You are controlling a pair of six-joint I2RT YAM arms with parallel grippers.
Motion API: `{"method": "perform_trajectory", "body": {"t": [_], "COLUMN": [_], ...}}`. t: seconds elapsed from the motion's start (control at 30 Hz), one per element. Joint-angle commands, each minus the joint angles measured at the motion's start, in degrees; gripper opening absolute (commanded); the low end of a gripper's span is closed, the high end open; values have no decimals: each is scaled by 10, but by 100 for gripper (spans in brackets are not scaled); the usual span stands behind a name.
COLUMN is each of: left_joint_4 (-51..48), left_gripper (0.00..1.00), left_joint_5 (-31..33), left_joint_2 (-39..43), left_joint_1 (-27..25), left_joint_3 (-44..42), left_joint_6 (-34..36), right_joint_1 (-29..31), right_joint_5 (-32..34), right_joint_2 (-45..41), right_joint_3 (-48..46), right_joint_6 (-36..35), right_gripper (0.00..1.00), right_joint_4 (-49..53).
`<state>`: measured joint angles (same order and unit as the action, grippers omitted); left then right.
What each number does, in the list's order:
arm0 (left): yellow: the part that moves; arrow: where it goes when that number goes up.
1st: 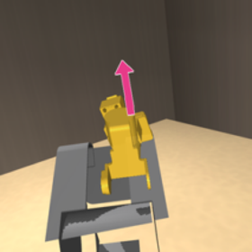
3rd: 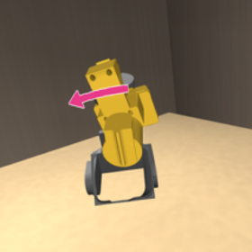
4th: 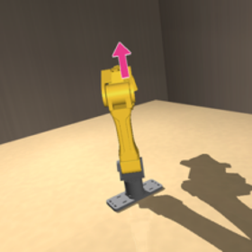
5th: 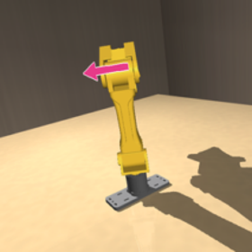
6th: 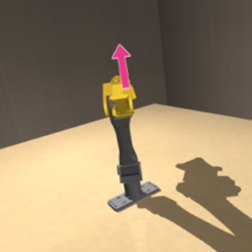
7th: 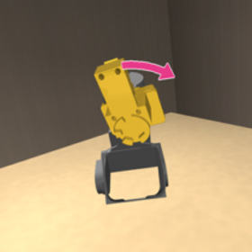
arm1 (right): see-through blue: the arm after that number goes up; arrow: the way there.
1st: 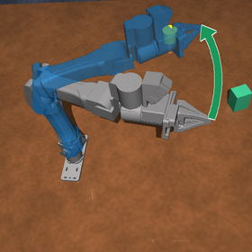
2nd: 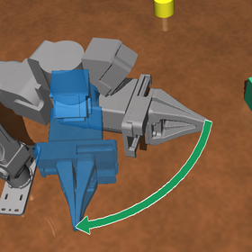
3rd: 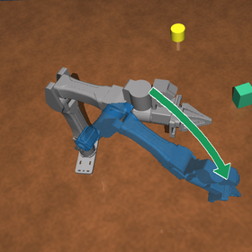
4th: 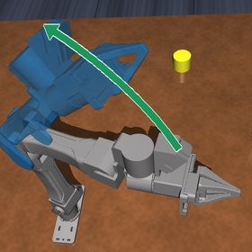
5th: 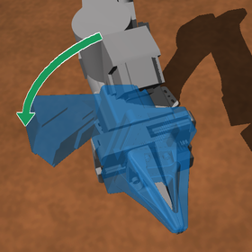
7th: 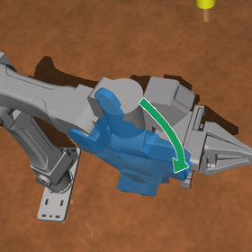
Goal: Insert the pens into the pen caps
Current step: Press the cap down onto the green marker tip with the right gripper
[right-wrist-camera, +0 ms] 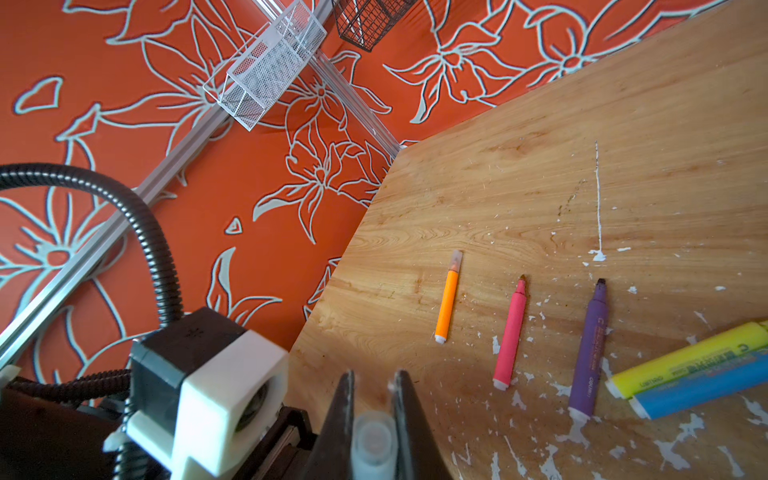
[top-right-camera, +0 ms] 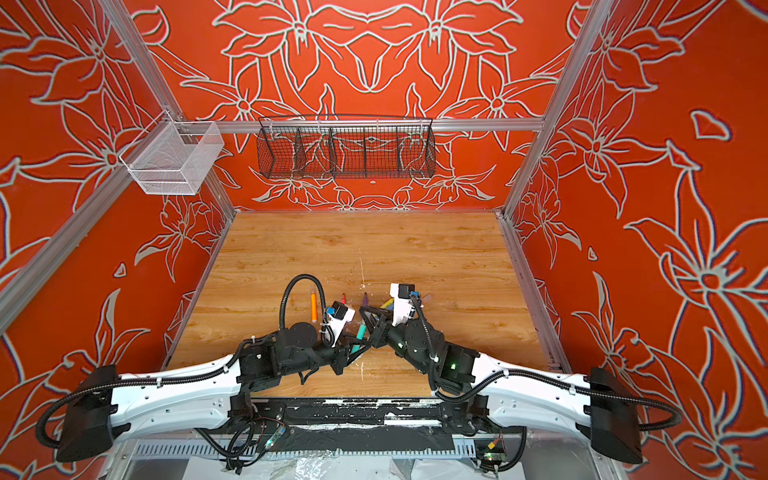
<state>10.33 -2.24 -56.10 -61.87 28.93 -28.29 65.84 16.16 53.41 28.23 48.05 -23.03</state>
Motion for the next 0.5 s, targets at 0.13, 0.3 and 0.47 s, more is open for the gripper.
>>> {"method": "perform_trajectory", "body": {"t": [0.13, 0.3, 0.47], "left_joint_4": [-16, 3, 10], "left_gripper": [0, 0, 0], "left_joint_5": [58, 105, 110], "left_joint_2": [0, 17, 39], "left_joint_1": [-2, 7, 24], "left_joint_3": [52, 59, 74], "left_joint_6": [9, 17, 22], "right_joint_1": [16, 49, 80], "right_joint_5": [-28, 4, 26], "right_joint_2": [32, 36, 37], "right_joint_3": [3, -6, -16], "right_joint_6": [2, -17, -33], "right_gripper": [0, 0, 0], "right_joint_4": [-6, -4, -10]}}
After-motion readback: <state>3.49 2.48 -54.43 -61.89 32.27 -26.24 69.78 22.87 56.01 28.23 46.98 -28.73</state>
